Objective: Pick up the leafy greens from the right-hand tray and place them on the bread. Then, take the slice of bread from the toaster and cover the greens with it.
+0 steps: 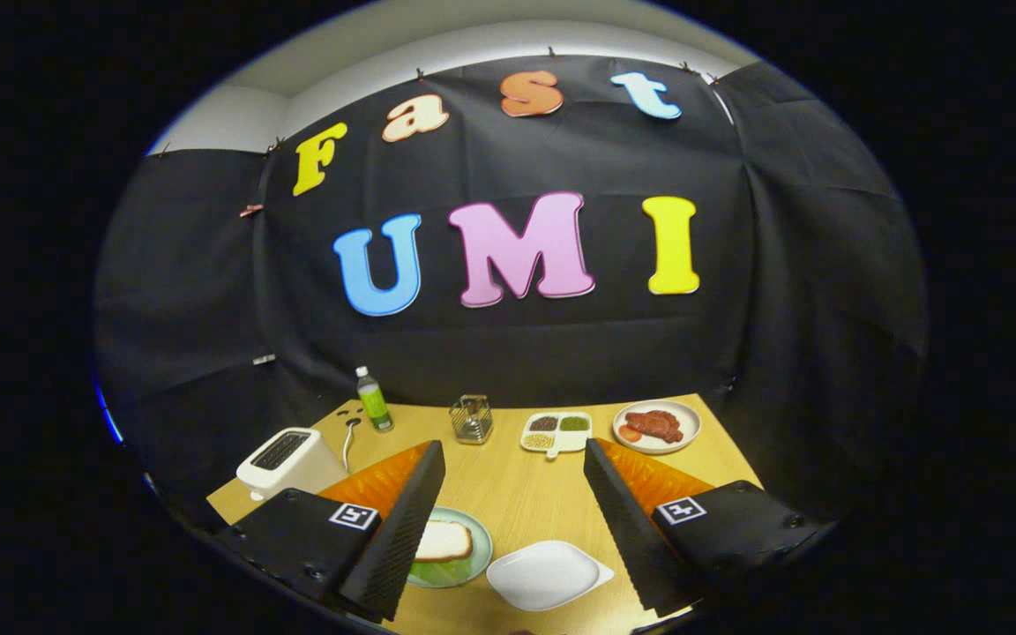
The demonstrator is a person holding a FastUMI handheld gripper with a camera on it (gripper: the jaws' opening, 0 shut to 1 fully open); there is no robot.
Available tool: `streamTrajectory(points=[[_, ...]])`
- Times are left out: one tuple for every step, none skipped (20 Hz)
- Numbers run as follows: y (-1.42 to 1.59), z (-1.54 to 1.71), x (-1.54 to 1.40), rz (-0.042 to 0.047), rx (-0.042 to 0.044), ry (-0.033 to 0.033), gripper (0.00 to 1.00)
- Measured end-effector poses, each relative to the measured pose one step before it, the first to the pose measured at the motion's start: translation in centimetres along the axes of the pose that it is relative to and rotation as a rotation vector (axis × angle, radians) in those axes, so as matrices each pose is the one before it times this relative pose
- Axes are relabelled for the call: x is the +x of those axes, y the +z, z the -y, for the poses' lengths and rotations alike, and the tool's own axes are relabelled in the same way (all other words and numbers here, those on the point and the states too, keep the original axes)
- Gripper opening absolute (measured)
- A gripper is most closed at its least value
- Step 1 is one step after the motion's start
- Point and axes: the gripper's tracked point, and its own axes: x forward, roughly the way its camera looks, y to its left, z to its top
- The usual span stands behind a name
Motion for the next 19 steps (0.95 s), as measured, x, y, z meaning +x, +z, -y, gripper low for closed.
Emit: streamTrajectory(points=[[0.815, 0.378, -0.703, 0.01825, -0.00828, -0.02808, 0.98], [0.415, 0.4, -0.829, 0.00619, -0.01412, -0.03029, 0.98], [0.514, 0.232, -0.907, 0.00589, -0.01231, -0.02908, 0.98], [0.425, -0.005, -0.972, 0.00966, -0.00921, -0.02378, 0.98], [0.424, -0.124, -0.801, 0.00736, -0.00683, -0.02467, 0.98], [0.249, -0.173, -0.919, 0.00924, -0.00962, -0.02095, 0.98], [0.086, -0.276, -0.792, 0.00327, -0.01161, -0.01923, 0.98], [0.092, -0.318, -0.812, -0.00335, -0.01544, -0.01484, 0.98], [-0.163, -0.41, -0.851, -0.00806, -0.0138, -0.01074, 0.98], [0.25, -0.635, -0.774, 0.00132, -0.00163, -0.00966, 0.98], [0.331, -0.566, -0.511, 0.00465, 0.00575, -0.01504, 0.98], [0.086, -0.492, -0.465, 0.00227, 0.00762, -0.01382, 0.98], [-0.134, -0.643, -0.307, -0.00036, 0.00597, -0.00844, 0.98], [0.01, -0.709, -0.154, -0.00154, 0.00025, 0.00155, 0.98], [-0.048, -0.644, -0.065, -0.00252, -0.0051, 0.00193, 0.98], [0.108, -0.455, 0.008, 0.00047, -0.0086, 0.0025, 0.98], [0.394, -0.462, 0.066, 0.01041, -0.0123, 0.00401, 0.98], [0.421, -0.322, -0.03, 0.01869, -0.01291, -0.00003, 0.98], [0.194, -0.134, 0.145, 0.01119, -0.01012, -0.00717, 0.98]])
